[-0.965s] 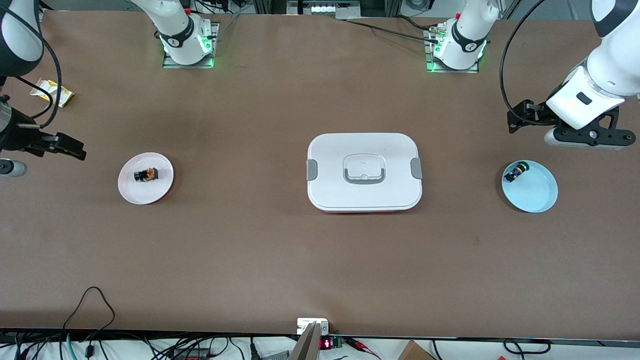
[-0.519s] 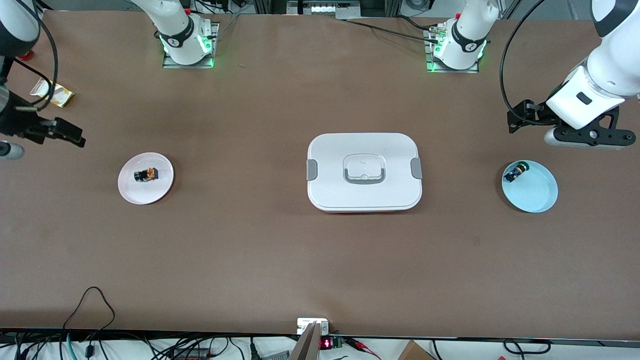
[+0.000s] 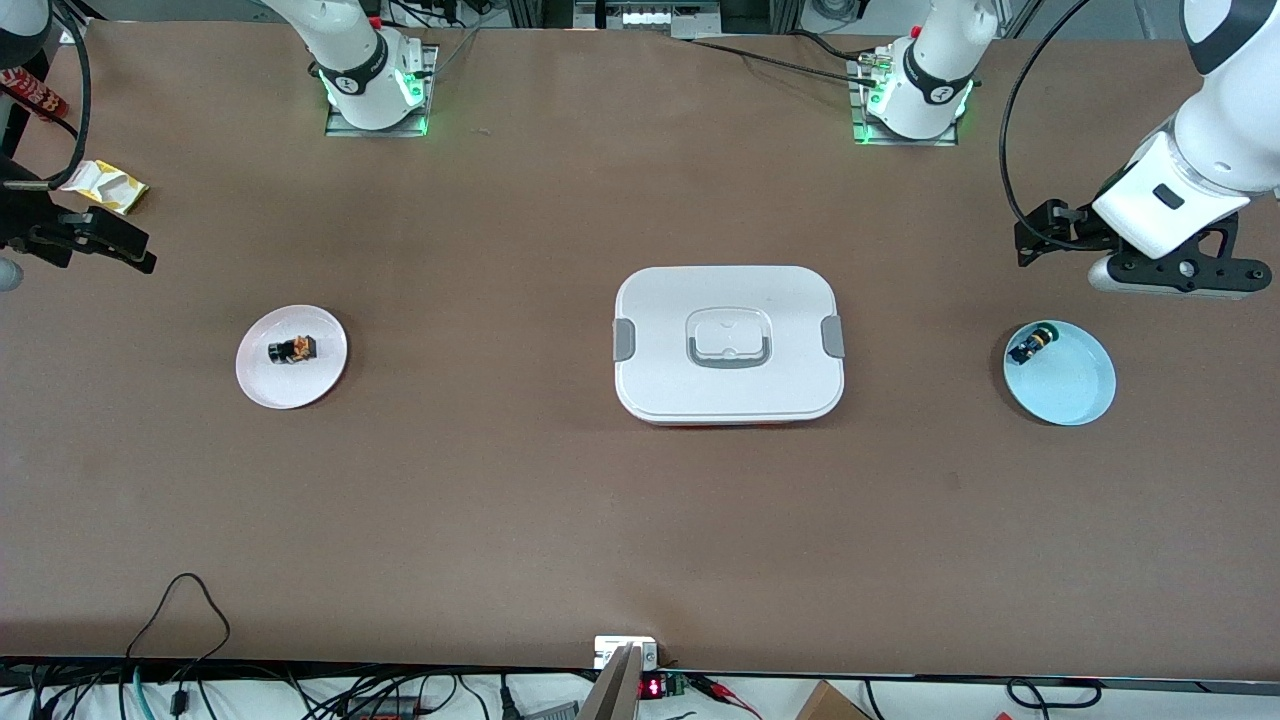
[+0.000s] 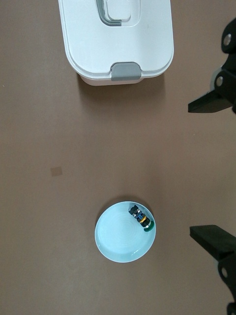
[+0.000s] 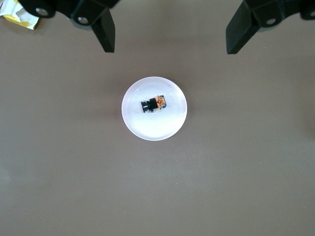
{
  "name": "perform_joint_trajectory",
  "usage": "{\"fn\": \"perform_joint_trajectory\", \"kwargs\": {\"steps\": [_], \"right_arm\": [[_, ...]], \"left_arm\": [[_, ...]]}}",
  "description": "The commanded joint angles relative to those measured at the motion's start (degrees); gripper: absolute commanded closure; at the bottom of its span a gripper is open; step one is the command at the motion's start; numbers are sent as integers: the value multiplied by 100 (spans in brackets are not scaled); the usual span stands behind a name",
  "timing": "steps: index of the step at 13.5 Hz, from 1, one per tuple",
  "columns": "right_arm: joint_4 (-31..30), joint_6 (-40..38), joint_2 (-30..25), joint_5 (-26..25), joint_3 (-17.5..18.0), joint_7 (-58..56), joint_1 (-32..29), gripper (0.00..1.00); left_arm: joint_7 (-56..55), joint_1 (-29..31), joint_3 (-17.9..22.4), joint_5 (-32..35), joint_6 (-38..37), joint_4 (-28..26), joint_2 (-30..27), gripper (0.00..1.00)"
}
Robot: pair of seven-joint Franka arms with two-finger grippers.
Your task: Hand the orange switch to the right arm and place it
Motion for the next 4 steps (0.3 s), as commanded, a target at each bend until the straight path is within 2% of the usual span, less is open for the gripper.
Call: {"fn": "perform_joint_trajectory", "kwargs": {"steps": [1, 4], "right_arm": [[103, -115, 19, 80, -3, -78, -20, 0], [103, -115, 28, 80, 23, -78, 6, 0]], "left_arm": [[-41, 11, -4, -10, -106, 48, -58, 0], [-41, 11, -4, -10, -106, 56, -58, 0]]}}
